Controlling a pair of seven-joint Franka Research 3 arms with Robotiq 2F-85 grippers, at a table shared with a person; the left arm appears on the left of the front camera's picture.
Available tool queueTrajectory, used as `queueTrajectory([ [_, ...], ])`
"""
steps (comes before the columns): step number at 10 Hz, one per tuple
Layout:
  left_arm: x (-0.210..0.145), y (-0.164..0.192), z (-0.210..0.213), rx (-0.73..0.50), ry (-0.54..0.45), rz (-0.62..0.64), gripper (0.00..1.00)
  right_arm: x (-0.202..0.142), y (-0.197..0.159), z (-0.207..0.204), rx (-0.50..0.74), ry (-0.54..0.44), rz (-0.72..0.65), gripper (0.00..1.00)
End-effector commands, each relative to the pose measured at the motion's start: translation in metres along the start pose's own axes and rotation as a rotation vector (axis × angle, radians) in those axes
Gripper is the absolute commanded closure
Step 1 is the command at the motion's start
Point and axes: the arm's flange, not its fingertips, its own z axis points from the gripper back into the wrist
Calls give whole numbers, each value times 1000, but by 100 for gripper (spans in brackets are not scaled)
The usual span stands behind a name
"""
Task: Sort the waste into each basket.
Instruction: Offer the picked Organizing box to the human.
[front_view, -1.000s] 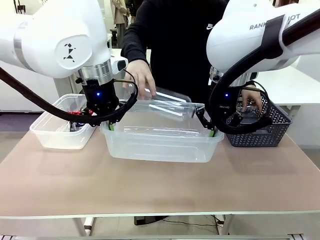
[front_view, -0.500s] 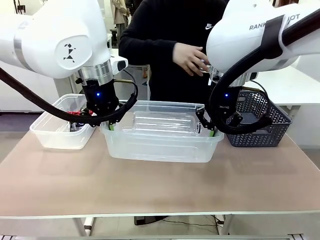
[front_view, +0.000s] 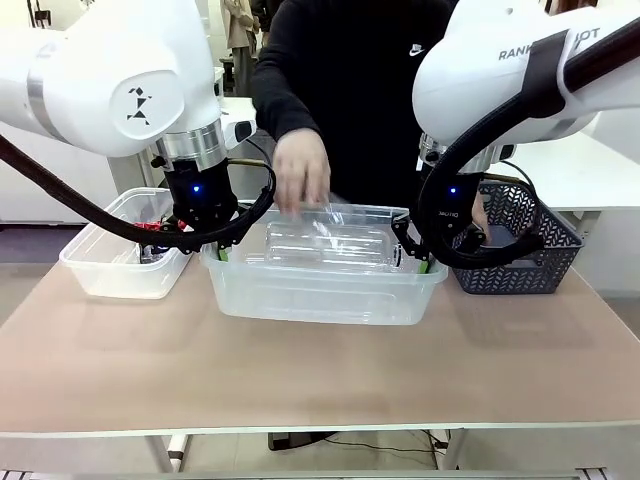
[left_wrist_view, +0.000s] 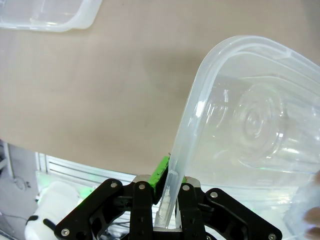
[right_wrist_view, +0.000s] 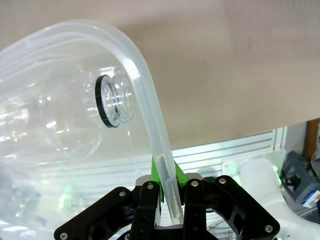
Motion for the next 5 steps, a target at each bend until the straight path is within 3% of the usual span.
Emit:
queueTrajectory([
  [1, -3, 3, 6, -27, -8, 21, 94, 0, 5, 2, -3, 4, 13, 95],
  [5, -3, 3, 6, -27, -8, 21, 94, 0, 5, 2, -3, 4, 13, 95],
])
